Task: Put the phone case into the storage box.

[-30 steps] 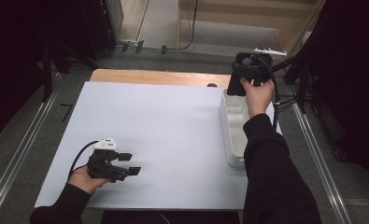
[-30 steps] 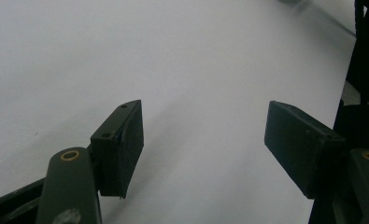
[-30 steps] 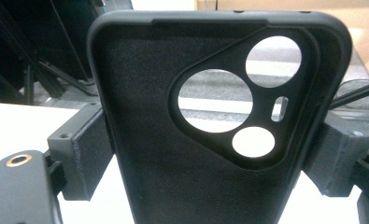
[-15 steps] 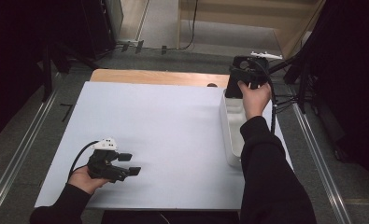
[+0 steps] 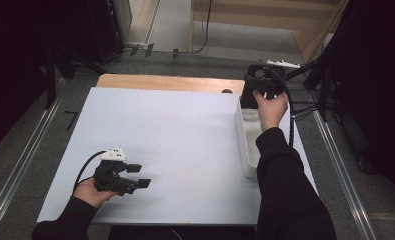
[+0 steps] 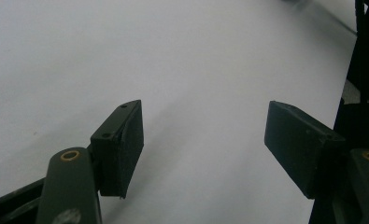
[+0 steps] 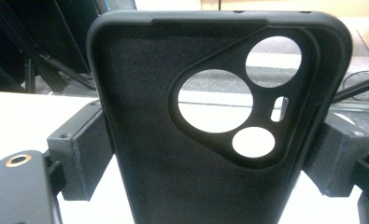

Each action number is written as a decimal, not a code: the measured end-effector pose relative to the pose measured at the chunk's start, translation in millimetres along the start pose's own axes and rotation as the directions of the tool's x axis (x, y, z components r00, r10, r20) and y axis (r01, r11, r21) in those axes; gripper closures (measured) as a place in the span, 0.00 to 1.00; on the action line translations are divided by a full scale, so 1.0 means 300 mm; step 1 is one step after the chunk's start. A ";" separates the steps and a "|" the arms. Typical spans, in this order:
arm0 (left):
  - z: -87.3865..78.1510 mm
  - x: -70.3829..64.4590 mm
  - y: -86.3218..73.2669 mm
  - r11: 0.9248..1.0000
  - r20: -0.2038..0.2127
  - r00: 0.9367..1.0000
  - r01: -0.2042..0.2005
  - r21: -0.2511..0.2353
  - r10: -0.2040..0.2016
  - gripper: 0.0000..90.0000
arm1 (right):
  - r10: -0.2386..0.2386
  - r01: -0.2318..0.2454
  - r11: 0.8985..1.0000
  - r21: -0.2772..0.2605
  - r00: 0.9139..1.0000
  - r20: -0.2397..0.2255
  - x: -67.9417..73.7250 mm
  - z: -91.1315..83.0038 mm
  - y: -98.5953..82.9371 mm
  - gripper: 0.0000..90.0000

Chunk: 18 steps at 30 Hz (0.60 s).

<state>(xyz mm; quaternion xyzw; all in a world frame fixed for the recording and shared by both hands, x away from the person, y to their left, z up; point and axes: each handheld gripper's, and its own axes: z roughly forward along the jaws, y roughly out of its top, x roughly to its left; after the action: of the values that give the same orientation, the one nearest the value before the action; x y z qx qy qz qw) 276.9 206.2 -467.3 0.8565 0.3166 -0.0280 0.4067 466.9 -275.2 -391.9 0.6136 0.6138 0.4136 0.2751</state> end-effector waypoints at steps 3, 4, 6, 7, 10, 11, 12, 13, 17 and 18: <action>0.000 0.001 0.000 1.000 -0.001 1.000 -0.001 0.002 0.001 0.32 | 0.003 -0.003 1.000 0.004 1.000 -0.001 -0.002 0.005 -0.010 0.14; 0.000 0.001 0.000 1.000 -0.002 1.000 -0.001 0.005 0.001 0.32 | 0.005 -0.005 1.000 0.005 1.000 0.000 -0.004 0.007 -0.013 0.14; 0.000 0.003 0.000 1.000 -0.001 1.000 -0.004 0.006 0.004 0.32 | 0.015 -0.015 1.000 0.008 1.000 0.000 -0.009 0.012 -0.022 0.14; 0.000 0.003 0.000 1.000 0.000 1.000 -0.003 0.006 0.003 0.32 | 0.019 -0.019 1.000 0.014 1.000 -0.002 -0.011 0.015 -0.026 0.14; 0.001 0.002 0.000 1.000 0.000 1.000 -0.004 0.007 0.004 0.32 | 0.014 -0.014 1.000 0.023 1.000 0.002 -0.014 0.024 -0.036 0.14; 0.001 0.002 0.000 1.000 -0.001 1.000 -0.005 0.006 0.005 0.32 | 0.014 -0.014 1.000 0.027 1.000 0.002 -0.013 0.027 -0.039 0.14; 0.001 0.002 0.000 1.000 -0.001 1.000 -0.005 0.007 0.005 0.32 | 0.012 -0.012 0.999 0.033 1.000 0.003 -0.012 0.030 -0.042 0.14; 0.001 0.003 0.000 1.000 -0.001 1.000 -0.004 0.007 0.004 0.32 | 0.009 -0.009 0.999 0.035 1.000 0.006 -0.011 0.032 -0.045 0.13; 0.002 0.002 0.000 1.000 -0.001 1.000 -0.006 0.009 0.006 0.32 | 0.012 -0.012 0.999 0.043 1.000 0.008 -0.010 0.040 -0.062 0.13; 0.002 0.002 0.000 1.000 0.001 1.000 -0.006 0.009 0.006 0.32 | 0.014 -0.014 0.999 0.050 1.000 0.009 -0.012 0.042 -0.066 0.13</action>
<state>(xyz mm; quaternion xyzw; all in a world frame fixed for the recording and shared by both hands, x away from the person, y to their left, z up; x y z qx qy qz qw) 277.4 206.1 -467.8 0.8594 0.3136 -0.0285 0.4028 467.5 -274.6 -415.8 0.6262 0.6185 0.3976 0.2594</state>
